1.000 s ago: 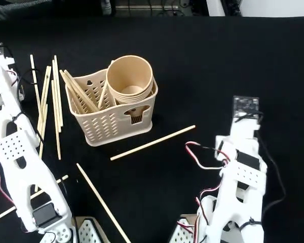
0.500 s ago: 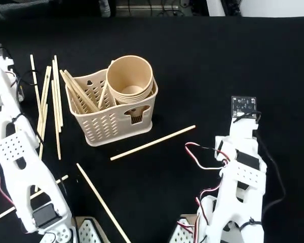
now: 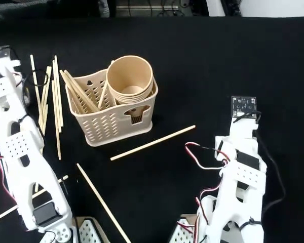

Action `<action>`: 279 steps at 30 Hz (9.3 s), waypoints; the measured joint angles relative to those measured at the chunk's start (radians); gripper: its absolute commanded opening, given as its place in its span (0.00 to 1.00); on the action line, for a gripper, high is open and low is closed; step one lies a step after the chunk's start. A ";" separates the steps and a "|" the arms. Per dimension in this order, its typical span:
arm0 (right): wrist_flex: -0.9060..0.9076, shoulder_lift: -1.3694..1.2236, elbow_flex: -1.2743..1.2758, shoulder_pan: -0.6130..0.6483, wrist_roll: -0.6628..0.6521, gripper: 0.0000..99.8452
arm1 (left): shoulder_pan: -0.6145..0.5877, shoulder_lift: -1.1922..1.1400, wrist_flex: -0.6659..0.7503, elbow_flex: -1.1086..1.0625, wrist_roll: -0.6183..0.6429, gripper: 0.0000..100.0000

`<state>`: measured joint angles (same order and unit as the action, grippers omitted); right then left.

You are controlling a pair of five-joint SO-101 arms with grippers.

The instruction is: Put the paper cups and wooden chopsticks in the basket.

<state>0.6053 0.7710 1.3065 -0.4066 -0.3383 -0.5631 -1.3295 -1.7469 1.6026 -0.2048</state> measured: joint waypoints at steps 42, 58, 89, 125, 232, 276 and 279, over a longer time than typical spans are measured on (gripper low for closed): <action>0.000 0.000 0.006 0.000 -0.006 0.03 | -0.132 0.155 0.267 -0.483 0.064 0.02; -0.020 0.000 0.011 0.000 -0.006 0.03 | -0.121 0.250 -0.005 -0.376 0.063 0.03; -0.020 0.000 0.011 0.000 -0.006 0.03 | -0.141 0.428 0.305 -0.944 0.057 0.03; -0.051 0.137 0.101 0.002 -0.006 0.01 | 0.242 2.435 0.700 -2.101 0.222 0.03; 0.701 0.376 -0.107 0.638 -0.852 0.01 | 0.061 0.942 0.493 -1.462 0.077 0.23; 0.595 0.183 -1.183 0.822 0.114 0.01 | 0.114 2.119 0.675 -1.872 0.358 0.03; 0.543 0.184 -1.183 0.839 0.222 0.01 | 0.123 2.268 0.683 -1.906 0.399 0.03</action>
<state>1.1485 0.9551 0.1235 0.4327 -0.1158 -0.4404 0.9383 -1.0641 -0.3030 0.1941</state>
